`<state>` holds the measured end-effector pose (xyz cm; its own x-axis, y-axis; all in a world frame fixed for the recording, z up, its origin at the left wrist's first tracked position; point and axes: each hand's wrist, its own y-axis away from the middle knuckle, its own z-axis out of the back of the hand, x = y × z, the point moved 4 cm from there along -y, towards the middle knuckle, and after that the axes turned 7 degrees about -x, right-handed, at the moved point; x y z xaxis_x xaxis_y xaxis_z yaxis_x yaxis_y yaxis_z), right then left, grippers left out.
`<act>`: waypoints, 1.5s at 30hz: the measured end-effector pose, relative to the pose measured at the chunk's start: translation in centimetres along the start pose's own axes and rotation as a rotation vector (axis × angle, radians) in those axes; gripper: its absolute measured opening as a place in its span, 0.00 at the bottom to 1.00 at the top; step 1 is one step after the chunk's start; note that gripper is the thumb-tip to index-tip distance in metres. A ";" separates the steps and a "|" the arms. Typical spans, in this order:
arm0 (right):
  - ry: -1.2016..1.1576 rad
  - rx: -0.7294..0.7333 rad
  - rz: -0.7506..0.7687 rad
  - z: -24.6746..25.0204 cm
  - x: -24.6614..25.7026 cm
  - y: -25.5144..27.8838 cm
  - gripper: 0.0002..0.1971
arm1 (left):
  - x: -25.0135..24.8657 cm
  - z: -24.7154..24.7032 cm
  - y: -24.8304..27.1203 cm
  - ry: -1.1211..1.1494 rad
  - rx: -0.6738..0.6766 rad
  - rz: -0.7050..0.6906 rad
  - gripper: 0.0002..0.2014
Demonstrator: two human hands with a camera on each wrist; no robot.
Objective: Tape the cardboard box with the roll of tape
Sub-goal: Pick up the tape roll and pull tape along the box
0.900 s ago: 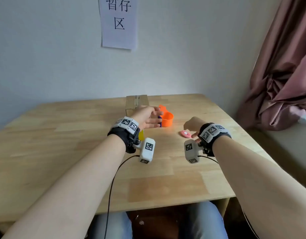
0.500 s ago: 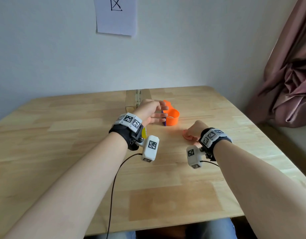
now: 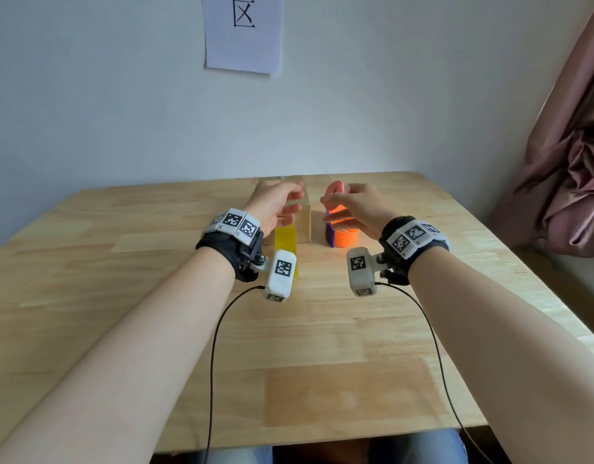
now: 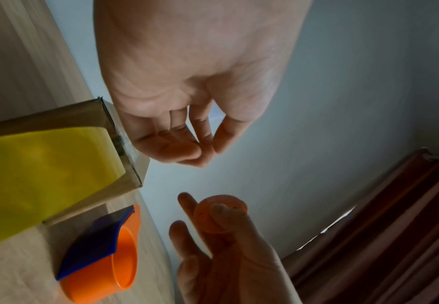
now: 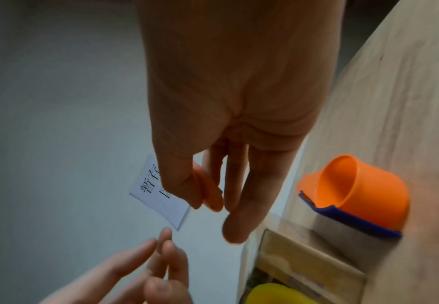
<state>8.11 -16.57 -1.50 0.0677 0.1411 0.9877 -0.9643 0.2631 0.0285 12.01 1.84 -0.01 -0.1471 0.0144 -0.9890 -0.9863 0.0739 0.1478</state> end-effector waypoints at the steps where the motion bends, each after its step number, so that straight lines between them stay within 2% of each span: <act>1: -0.034 0.028 0.013 -0.4 0.5 0.1 0.09 | 0.0 0.3 -0.1 -0.003 -0.005 0.002 0.05; 4: 0.010 0.078 0.082 -1.6 1.9 0.3 0.09 | -0.3 1.2 -0.2 -0.003 -0.028 -0.003 0.16; 7: 0.024 0.130 0.117 -2.6 2.9 0.5 0.18 | -0.6 1.7 0.0 -0.017 -0.008 -0.017 0.16; 9: 0.031 0.165 0.121 -3.0 3.2 0.5 0.20 | -0.7 2.0 0.0 -0.043 0.002 -0.032 0.14; 13: 0.050 0.206 0.112 -3.7 3.5 0.3 0.16 | -0.7 2.4 -0.1 -0.076 0.030 -0.055 0.13; 16: 0.075 0.200 0.128 -3.8 3.8 0.3 0.16 | -1.1 2.4 0.2 -0.086 0.080 -0.056 0.09; 19: 0.052 0.212 0.121 -3.8 4.2 0.4 0.12 | -1.5 2.4 0.4 -0.054 0.142 -0.043 0.09; 24: -0.010 0.239 0.113 -4.3 4.2 0.6 0.13 | -1.3 2.6 0.4 0.039 0.183 0.022 0.22; 28: -0.033 0.246 0.149 -4.5 4.5 0.7 0.12 | -1.1 2.5 0.5 0.004 0.220 0.009 0.23; 31: 0.007 0.269 0.208 -4.8 5.1 0.6 0.13 | -1.0 2.6 0.2 0.065 0.236 0.046 0.24; 35: -0.020 0.172 0.224 -4.3 5.0 -0.3 0.12 | -1.3 3.2 -0.7 0.008 0.285 0.071 0.30; 36: 0.009 0.149 0.237 -4.1 4.8 -0.5 0.12 | -1.3 3.5 -0.8 -0.006 0.267 0.081 0.29; 39: 0.129 0.084 0.260 -3.5 4.0 -1.4 0.13 | -0.3 5.5 -1.8 -0.033 0.127 0.105 0.13; 41: 0.202 0.065 0.264 -3.2 3.5 -1.9 0.13 | 1.1 7.0 -2.8 -0.062 0.041 0.149 0.07; 45: 0.359 0.081 0.287 -3.4 2.7 -2.9 0.12 | 4.1 7.9 -4.0 -0.110 0.015 0.253 0.05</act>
<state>11.99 -13.73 0.53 -0.1337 0.5228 0.8419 -0.9730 0.0921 -0.2118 15.93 9.52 -4.65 -0.3790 0.1429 -0.9143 -0.9177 0.0690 0.3912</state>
